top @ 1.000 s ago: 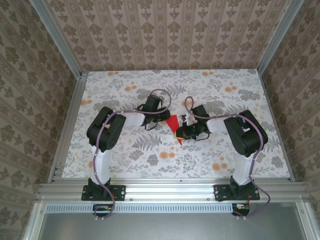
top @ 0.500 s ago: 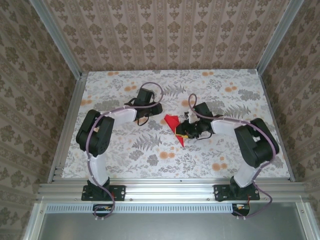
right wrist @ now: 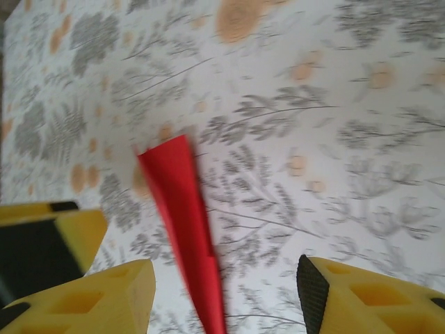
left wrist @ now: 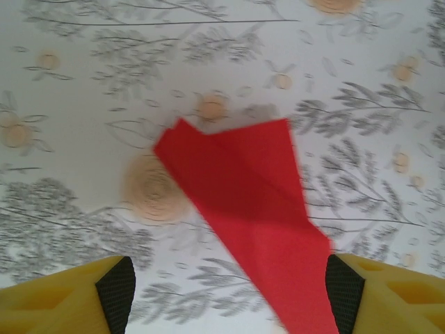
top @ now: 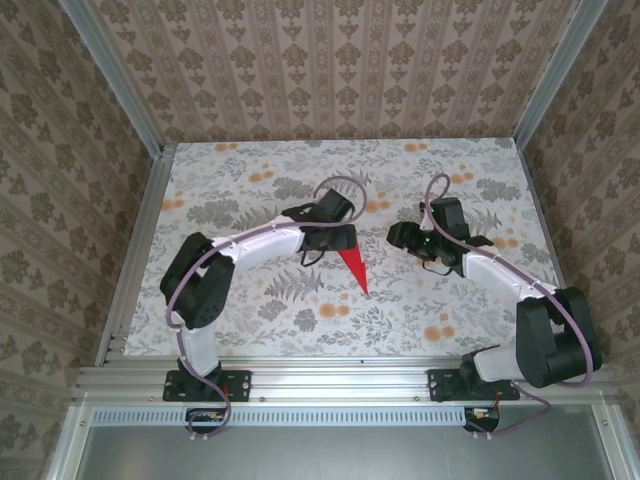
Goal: Fold a paper plane with a square sheet of paper (pick it up from the middle)
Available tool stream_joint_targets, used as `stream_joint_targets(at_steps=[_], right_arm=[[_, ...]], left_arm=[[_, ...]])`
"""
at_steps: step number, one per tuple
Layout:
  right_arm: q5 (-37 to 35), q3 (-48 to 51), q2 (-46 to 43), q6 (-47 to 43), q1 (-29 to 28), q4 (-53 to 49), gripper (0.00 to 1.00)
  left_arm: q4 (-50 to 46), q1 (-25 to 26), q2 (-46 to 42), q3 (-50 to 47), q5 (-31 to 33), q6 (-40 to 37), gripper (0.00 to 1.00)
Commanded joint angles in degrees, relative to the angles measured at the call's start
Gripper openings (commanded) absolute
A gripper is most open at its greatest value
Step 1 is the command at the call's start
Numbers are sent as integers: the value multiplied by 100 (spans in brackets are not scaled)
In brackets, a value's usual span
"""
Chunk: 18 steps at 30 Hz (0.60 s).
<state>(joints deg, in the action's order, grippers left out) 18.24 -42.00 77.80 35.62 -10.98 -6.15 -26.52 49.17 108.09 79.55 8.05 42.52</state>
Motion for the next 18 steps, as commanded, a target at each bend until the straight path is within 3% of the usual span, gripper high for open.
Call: stream_joint_targets(at_steps=[1,10,18], right_arm=[[-367,291,-194,196,189,47,60],[-266,723,-359,220,426,441,76],[-295,739,-482,182,492,361,78]], left_arm=[[-1062,329,379,623,736,401,76],[-1617,581,1316,1574,801,573,70],[-1707,572,1637,1907,724,416,51]])
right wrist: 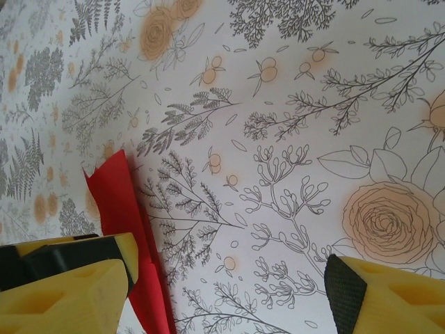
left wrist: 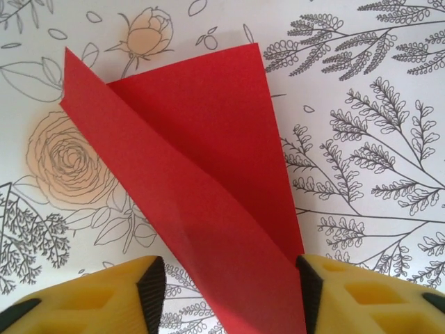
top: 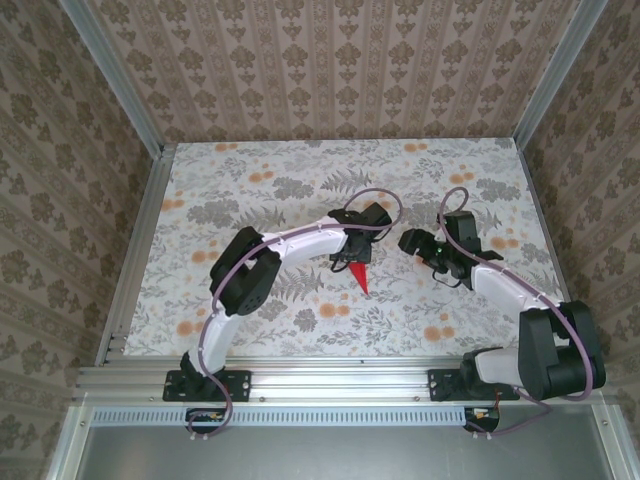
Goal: Fold a paper plane with a square sheet of paper (pick it up from the middle)
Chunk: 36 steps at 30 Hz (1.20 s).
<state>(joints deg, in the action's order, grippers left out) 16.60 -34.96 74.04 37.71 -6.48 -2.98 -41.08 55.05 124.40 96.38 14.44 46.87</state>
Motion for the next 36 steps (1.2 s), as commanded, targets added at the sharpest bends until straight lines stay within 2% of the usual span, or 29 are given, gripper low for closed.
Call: stream_joint_targets(at_steps=[1,6,13,18,26,33,36], right_arm=[[-126,37,-102,-22,42,43,78],[31,15,-41,8,42,104,77],[342,-78,73,-34,33,80,75],[365,-164,121,-63,-119,-118,70],[293,-229,301,-29,-761,-196,58],[30,-416,457,-8,-1477,-207,52],[-204,-647,524,-126,-1882,-358,46]], left_arm=[[-252,-14,-7,229,89,-24,47],[-141,-60,-214,66,80,-127,28],[732,-166,-1007,-730,-229,-455,13],[2024,-299,-1771,-1736,-717,-752,9],[4459,-793,-2399,-3525,-2086,-254,8],[5386,-951,-2300,-4301,-2178,120,7],[5652,-983,-2262,-4514,-2192,210,7]])
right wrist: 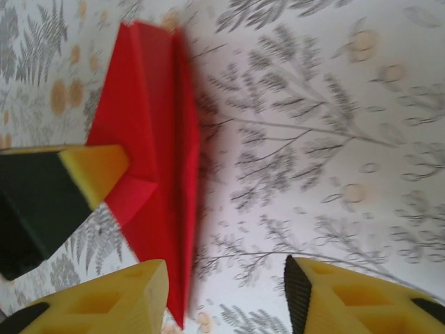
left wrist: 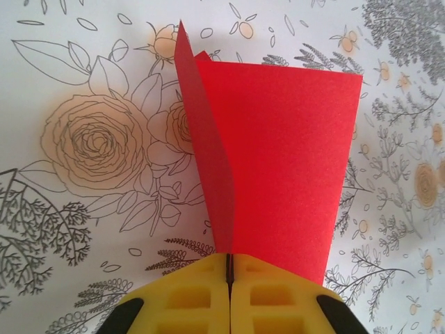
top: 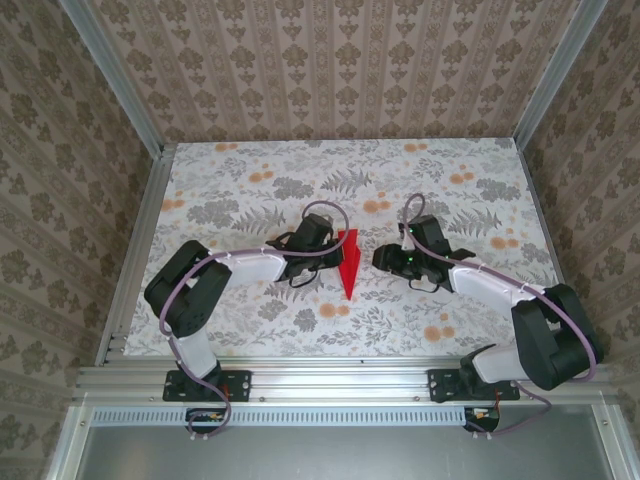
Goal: Fold a paper plane with a square sheet of paper (pick it up from the middle)
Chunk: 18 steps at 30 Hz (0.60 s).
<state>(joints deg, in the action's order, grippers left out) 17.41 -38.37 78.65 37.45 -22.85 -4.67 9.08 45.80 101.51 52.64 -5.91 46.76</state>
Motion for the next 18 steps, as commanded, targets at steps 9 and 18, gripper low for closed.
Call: stream_joint_targets(at_steps=[9,18], right_arm=[[-417,-1133,1087,-417,-905,-498,37],[-277,-1528,1665,-637,-1037,-699,44]], left_arm=[[746,-89,65,-387,-165,229,6],[711,-109,88,-429,-139,206,6]])
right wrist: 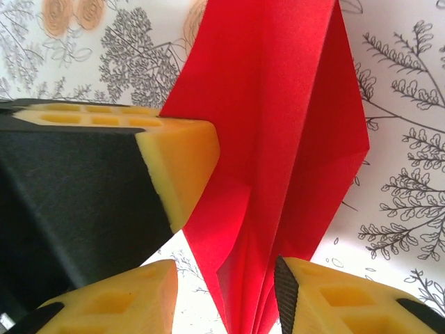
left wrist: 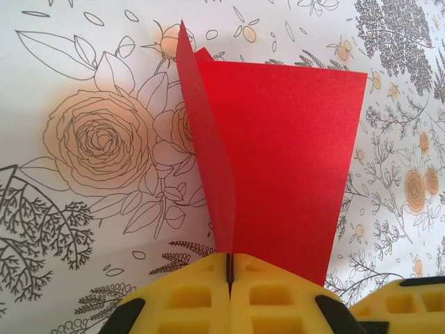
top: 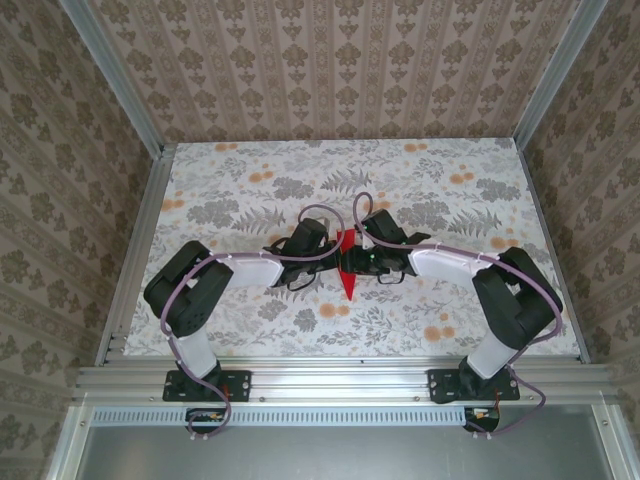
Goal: Fold a paper plane with a square sheet of paper (pick it up from the middle)
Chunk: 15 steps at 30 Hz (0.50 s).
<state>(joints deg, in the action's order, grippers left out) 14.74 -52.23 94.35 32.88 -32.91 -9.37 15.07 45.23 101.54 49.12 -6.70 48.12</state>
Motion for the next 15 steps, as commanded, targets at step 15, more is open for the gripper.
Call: stream_joint_targets(at_steps=[15], right_arm=[[32,-288,415,-409,-40,-282,43]], left_arm=[[148,-102,138,-111,-90,66,5]])
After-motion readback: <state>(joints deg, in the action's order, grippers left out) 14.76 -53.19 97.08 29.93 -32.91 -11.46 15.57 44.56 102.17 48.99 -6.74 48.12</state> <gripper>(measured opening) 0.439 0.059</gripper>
